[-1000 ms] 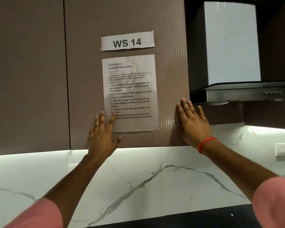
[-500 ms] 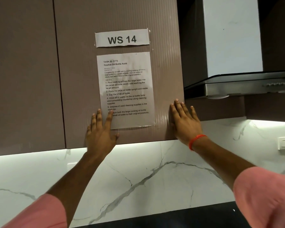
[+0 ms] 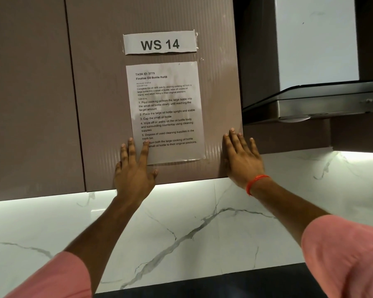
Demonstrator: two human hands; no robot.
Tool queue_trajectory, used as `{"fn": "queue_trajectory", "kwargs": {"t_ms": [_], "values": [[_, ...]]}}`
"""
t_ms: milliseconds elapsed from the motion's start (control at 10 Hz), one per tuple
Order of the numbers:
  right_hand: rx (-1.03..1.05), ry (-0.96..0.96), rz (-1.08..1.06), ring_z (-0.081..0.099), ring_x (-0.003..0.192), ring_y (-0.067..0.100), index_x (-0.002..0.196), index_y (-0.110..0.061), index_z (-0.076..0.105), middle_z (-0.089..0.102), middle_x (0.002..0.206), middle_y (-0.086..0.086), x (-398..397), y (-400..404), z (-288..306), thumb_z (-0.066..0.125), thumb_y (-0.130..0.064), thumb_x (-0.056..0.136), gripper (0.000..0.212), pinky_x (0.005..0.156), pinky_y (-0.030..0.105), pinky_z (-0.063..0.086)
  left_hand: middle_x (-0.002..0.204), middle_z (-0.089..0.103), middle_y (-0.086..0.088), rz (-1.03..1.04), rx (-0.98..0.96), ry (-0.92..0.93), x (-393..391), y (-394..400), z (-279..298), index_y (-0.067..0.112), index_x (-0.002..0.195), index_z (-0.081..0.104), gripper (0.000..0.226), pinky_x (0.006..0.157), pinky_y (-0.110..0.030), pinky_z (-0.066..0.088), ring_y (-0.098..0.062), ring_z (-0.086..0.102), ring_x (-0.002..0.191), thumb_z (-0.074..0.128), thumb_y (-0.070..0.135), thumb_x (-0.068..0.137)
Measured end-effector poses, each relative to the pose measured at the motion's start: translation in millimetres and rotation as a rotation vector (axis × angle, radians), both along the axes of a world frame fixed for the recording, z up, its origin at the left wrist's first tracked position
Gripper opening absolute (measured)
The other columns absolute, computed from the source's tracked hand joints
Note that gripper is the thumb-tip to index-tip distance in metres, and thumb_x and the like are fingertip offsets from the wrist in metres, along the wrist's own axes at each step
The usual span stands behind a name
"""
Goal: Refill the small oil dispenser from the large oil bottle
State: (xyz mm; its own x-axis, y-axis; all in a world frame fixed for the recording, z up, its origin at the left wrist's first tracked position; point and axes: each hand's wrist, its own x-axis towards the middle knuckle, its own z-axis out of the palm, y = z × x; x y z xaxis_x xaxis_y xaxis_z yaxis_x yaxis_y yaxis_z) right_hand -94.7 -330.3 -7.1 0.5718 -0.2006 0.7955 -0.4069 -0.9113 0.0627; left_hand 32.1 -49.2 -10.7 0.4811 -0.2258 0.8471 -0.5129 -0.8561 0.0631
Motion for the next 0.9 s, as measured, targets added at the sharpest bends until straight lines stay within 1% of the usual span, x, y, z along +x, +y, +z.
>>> {"fn": "queue_trajectory", "kwargs": {"t_ms": [300, 500, 600, 700, 800, 900], "values": [[0.000, 0.006, 0.010, -0.008, 0.156, 0.028, 0.160, -0.015, -0.011, -0.016, 0.169, 0.009, 0.5, -2.6, -0.5, 0.040, -0.038, 0.105, 0.079, 0.126, 0.049, -0.005, 0.171, -0.004, -0.014, 0.006, 0.005, 0.006, 1.4, -0.8, -0.1, 0.028, 0.164, 0.005, 0.092, 0.117, -0.062, 0.032, -0.041, 0.002, 0.156, 0.058, 0.056, 0.094], [-0.007, 0.028, -0.014, -0.010, 0.156, 0.028, 0.160, -0.015, -0.015, -0.019, 0.168, 0.009, 1.5, -1.4, -1.0, 0.038, -0.036, 0.105, 0.078, 0.126, 0.050, -0.004, 0.171, -0.006, -0.015, 0.025, 0.034, 0.012, 2.1, -0.1, -0.8, 0.029, 0.164, 0.001, 0.092, 0.117, -0.060, 0.032, -0.041, 0.001, 0.156, 0.055, 0.057, 0.095], [-0.004, 0.055, -0.032, -0.010, 0.156, 0.029, 0.159, -0.015, -0.016, -0.020, 0.168, 0.009, -1.1, 1.0, 2.2, 0.041, -0.033, 0.104, 0.082, 0.123, 0.051, -0.007, 0.170, -0.009, -0.015, 0.022, 0.054, 0.040, 0.4, 1.3, 0.8, 0.029, 0.163, -0.001, 0.093, 0.117, -0.060, 0.032, -0.041, -0.001, 0.156, 0.056, 0.056, 0.095], [0.013, 0.083, -0.030, -0.009, 0.156, 0.029, 0.160, -0.016, -0.014, -0.019, 0.168, 0.008, -4.1, 3.8, 7.7, 0.037, -0.037, 0.104, 0.078, 0.120, 0.055, -0.011, 0.170, -0.008, -0.017, 0.011, 0.063, 0.075, -1.5, 2.0, 4.7, 0.028, 0.163, 0.001, 0.098, 0.117, -0.060, 0.032, -0.042, 0.000, 0.156, 0.063, 0.051, 0.092], [0.058, 0.065, 0.008, -0.006, 0.157, 0.028, 0.161, -0.018, -0.006, -0.013, 0.169, 0.007, -11.0, 11.4, 13.8, 0.035, -0.041, 0.104, 0.074, 0.119, 0.058, -0.012, 0.168, 0.000, -0.024, 0.020, 0.035, 0.072, -12.8, 4.8, 8.9, 0.024, 0.163, 0.012, 0.096, 0.120, -0.060, 0.027, -0.044, 0.008, 0.155, 0.069, 0.046, 0.089], [0.023, -0.007, 0.038, -0.007, 0.157, 0.028, 0.161, -0.020, -0.006, -0.013, 0.169, 0.007, -17.3, 18.0, 20.1, 0.031, -0.047, 0.104, 0.073, 0.118, 0.058, -0.012, 0.168, 0.000, -0.025, -0.011, -0.007, 0.002, -23.4, 6.4, 11.3, 0.022, 0.163, 0.014, 0.089, 0.122, -0.060, 0.019, -0.043, 0.007, 0.155, 0.064, 0.046, 0.093]]}}
